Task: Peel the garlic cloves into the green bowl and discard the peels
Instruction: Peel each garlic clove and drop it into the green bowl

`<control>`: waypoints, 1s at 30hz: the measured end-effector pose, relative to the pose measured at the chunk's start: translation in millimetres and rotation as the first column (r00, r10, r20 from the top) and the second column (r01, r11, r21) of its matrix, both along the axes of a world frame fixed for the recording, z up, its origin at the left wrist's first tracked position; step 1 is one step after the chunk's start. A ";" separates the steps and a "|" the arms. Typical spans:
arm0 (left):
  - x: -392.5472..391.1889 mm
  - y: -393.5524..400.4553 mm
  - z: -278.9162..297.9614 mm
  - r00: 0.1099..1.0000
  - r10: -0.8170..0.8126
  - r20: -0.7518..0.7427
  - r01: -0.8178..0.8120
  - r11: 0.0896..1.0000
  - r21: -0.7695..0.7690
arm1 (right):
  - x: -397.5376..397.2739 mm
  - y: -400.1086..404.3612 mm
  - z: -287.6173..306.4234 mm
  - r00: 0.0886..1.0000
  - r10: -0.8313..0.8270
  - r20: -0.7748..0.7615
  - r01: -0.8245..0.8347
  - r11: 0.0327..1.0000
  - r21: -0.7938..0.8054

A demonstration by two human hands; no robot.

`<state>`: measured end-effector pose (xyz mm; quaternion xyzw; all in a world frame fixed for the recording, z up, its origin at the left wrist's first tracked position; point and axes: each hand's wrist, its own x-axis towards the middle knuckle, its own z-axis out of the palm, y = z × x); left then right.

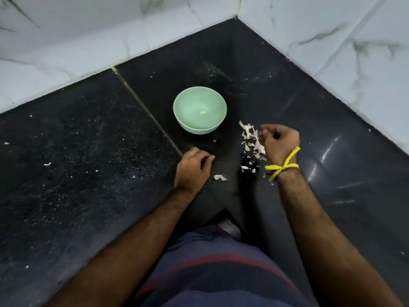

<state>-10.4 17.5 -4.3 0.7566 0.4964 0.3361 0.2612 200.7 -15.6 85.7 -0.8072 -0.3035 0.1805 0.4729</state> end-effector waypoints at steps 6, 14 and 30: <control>15.7 -2.7 10.8 0.995 0.025 -0.093 -0.030 0.998 -0.049 | 18.0 -49.3 -14.3 0.995 -0.057 0.079 0.069 0.985 -0.157; 40.5 -9.3 11.8 0.976 -0.162 -0.145 0.173 0.982 0.068 | 1.5 -21.8 -22.4 0.840 0.415 0.350 -0.254 0.870 -0.422; 41.3 -3.5 8.7 0.984 -0.162 -0.079 0.165 0.986 0.025 | 3.9 0.8 -26.6 0.954 0.171 0.248 -0.109 0.963 -0.245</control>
